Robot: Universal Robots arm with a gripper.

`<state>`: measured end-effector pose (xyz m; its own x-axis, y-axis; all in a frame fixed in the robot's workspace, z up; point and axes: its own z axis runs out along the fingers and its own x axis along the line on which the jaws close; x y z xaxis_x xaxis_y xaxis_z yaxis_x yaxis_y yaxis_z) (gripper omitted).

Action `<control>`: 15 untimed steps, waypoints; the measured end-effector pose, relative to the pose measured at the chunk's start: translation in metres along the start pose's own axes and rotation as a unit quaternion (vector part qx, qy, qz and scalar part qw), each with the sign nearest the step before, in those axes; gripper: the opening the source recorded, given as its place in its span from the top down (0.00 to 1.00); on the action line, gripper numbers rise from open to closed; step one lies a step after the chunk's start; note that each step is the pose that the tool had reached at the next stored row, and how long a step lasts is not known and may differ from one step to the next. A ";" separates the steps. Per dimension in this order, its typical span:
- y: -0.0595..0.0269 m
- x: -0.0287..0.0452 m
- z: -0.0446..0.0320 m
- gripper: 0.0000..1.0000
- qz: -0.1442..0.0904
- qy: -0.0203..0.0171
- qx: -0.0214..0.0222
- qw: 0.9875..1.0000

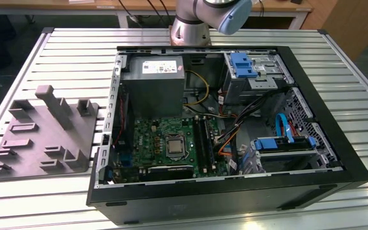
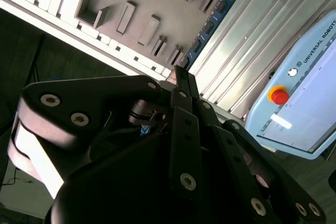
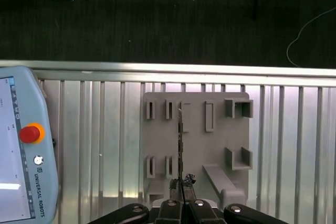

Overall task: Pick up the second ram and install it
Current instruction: 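Pick up the second ram and move it above second insertion slot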

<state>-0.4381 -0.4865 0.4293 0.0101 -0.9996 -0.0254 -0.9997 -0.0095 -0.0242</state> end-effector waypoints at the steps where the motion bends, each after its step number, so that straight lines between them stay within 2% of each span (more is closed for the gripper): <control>1: -0.0001 -0.0001 -0.0014 0.89 0.000 0.000 0.000 1.000; 10: -0.0003 -0.0001 -0.0024 0.89 0.000 0.000 0.000 1.000; 15: -0.0051 0.0000 -0.0022 0.89 0.000 0.000 0.000 1.000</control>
<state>-0.4331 -0.4865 0.4316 0.0102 -0.9996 -0.0254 -0.9997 -0.0095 -0.0242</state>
